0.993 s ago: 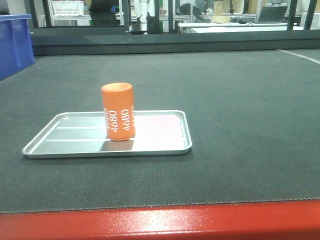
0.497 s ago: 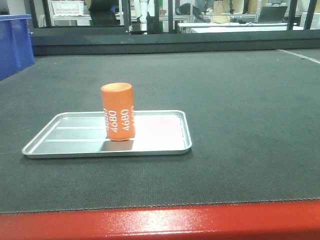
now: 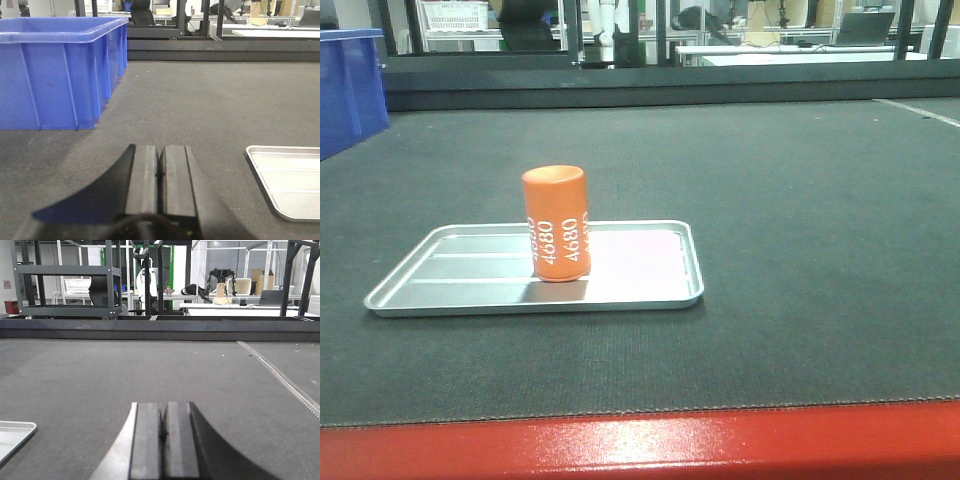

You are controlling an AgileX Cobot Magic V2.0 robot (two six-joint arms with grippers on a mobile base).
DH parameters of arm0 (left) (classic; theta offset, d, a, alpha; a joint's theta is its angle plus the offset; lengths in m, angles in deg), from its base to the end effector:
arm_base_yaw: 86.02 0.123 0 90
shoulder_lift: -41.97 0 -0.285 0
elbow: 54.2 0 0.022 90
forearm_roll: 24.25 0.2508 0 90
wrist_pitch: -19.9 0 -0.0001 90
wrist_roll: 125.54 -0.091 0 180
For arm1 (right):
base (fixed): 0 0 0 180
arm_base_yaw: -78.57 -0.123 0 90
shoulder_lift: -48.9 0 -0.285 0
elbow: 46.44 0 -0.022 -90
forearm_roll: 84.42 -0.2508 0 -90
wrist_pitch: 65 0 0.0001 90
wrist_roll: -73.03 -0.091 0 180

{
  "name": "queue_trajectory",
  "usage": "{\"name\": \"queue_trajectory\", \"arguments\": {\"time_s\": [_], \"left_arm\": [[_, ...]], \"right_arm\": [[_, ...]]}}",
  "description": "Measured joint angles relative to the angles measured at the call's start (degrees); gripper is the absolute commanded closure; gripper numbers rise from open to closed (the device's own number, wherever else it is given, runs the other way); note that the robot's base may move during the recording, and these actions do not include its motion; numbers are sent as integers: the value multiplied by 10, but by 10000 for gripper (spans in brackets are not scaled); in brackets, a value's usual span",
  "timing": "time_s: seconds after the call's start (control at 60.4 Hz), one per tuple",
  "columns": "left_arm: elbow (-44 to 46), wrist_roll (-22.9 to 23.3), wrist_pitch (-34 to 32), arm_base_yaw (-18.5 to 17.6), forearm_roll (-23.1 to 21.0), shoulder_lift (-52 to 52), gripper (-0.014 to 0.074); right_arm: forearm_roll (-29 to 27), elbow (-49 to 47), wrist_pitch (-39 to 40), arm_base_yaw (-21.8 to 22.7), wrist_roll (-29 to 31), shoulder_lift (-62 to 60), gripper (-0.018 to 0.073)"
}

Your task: Grab orange capacitor from left shelf to right conveyor

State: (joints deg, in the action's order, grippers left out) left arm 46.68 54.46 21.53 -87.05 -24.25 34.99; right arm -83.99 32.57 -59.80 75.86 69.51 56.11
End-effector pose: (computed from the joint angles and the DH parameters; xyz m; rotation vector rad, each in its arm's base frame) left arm 0.0568 -0.0010 0.2001 0.0138 1.5311 -0.0143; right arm 0.0559 0.0027 0.2114 0.0041 1.4146 0.0843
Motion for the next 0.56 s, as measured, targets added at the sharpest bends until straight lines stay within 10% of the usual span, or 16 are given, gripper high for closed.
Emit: {"name": "queue_trajectory", "arguments": {"time_s": [0.563], "left_arm": [[0,0,0,0,0,0,701]], "right_arm": [[0,0,0,0,0,0,510]]}}
